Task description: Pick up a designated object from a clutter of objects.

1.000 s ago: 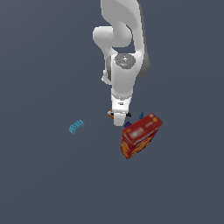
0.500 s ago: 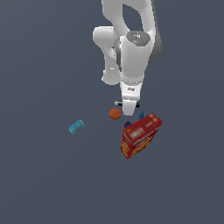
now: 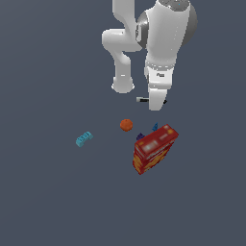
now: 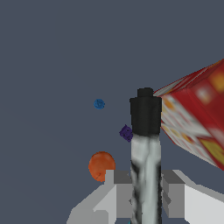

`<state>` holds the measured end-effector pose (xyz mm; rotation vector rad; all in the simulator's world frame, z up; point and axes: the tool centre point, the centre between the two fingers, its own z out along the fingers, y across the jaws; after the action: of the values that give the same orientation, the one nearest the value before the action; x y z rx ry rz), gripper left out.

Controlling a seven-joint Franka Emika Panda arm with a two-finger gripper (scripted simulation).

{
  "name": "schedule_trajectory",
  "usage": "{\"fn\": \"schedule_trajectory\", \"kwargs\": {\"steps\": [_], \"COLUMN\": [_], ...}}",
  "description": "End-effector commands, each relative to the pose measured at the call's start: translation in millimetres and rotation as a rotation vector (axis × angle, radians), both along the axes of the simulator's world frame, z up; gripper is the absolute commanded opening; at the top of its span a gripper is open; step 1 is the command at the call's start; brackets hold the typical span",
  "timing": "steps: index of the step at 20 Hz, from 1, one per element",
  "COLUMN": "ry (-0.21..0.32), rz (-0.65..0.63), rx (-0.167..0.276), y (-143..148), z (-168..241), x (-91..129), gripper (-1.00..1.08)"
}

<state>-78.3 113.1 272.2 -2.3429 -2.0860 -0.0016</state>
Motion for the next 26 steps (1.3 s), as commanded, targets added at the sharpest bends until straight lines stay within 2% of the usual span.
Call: {"fn": "schedule_trajectory", "kwargs": {"steps": [1, 14, 20, 26], "ry": [-0.001, -0.002, -0.002, -0.002], "rz": [0.000, -0.005, -0.008, -0.008], "rx": [0.001, -0.003, -0.005, -0.005], "y": [10.7, 57.8, 68.5, 71.5], "z": [20.6, 116.5, 139.5, 145.1], "x": [-4.0, -18.8, -20.8, -20.5], "gripper": [-1.00, -1.00, -1.00, -1.00]}}
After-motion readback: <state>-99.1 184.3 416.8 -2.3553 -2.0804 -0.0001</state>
